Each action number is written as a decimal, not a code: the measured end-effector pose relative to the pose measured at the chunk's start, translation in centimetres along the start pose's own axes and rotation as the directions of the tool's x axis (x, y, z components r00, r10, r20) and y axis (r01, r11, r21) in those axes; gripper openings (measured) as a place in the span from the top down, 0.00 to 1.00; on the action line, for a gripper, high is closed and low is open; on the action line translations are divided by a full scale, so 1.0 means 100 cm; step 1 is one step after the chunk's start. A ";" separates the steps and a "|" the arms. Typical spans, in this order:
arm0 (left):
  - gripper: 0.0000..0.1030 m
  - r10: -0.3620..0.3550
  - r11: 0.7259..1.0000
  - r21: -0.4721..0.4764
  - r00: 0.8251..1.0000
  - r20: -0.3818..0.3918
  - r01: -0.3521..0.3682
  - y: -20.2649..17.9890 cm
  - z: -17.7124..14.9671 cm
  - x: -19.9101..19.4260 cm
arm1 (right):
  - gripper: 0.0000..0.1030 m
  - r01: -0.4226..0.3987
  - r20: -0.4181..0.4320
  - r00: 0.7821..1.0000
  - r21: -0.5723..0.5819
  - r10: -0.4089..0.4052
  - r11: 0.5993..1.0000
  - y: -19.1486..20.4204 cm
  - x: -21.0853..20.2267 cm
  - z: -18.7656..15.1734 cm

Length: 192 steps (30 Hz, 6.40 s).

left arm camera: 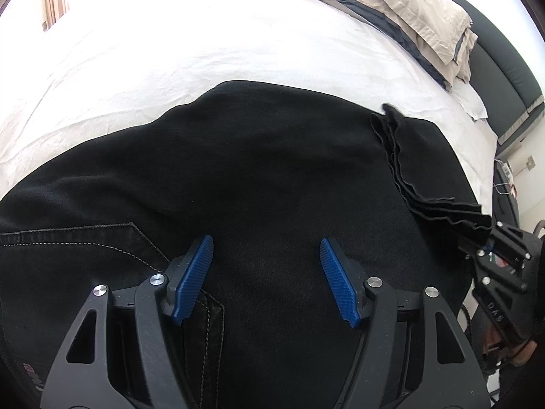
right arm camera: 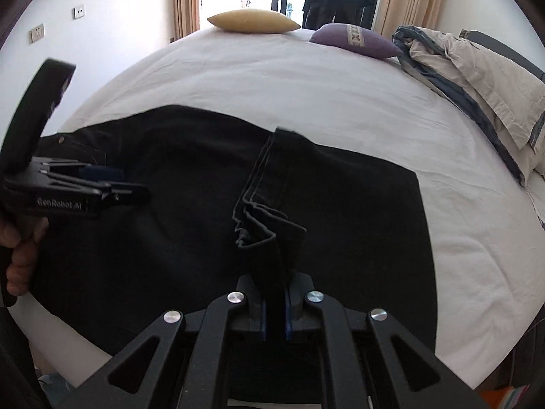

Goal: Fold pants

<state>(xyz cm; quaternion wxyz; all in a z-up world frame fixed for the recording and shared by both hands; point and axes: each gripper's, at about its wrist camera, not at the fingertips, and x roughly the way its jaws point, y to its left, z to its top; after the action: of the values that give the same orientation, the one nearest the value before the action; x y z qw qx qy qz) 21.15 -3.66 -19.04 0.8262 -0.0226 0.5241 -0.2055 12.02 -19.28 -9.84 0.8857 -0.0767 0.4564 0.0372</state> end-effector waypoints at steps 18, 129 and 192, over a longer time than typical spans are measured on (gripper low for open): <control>0.11 -0.455 0.807 -0.414 0.890 0.016 0.420 0.032 0.004 -0.018 | 0.92 0.132 0.196 0.976 -0.199 -0.093 0.971 0.066 -0.053 -0.006; 0.07 -0.038 0.511 -0.768 0.902 0.429 0.387 0.239 -0.257 -0.196 | 0.26 -0.831 0.371 0.318 0.552 0.873 0.069 -0.015 0.087 0.016; 0.87 -0.069 0.946 0.323 0.991 0.112 0.030 -0.192 -0.060 -0.095 | 0.83 -0.609 -0.091 0.749 0.295 0.657 0.736 -0.127 0.053 0.049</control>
<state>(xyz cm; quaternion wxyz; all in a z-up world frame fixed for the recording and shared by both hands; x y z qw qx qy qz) 6.38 -16.71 -8.74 0.8438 0.0863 0.4318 -0.3067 20.76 -30.98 -10.01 0.7743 0.1914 0.5379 0.2730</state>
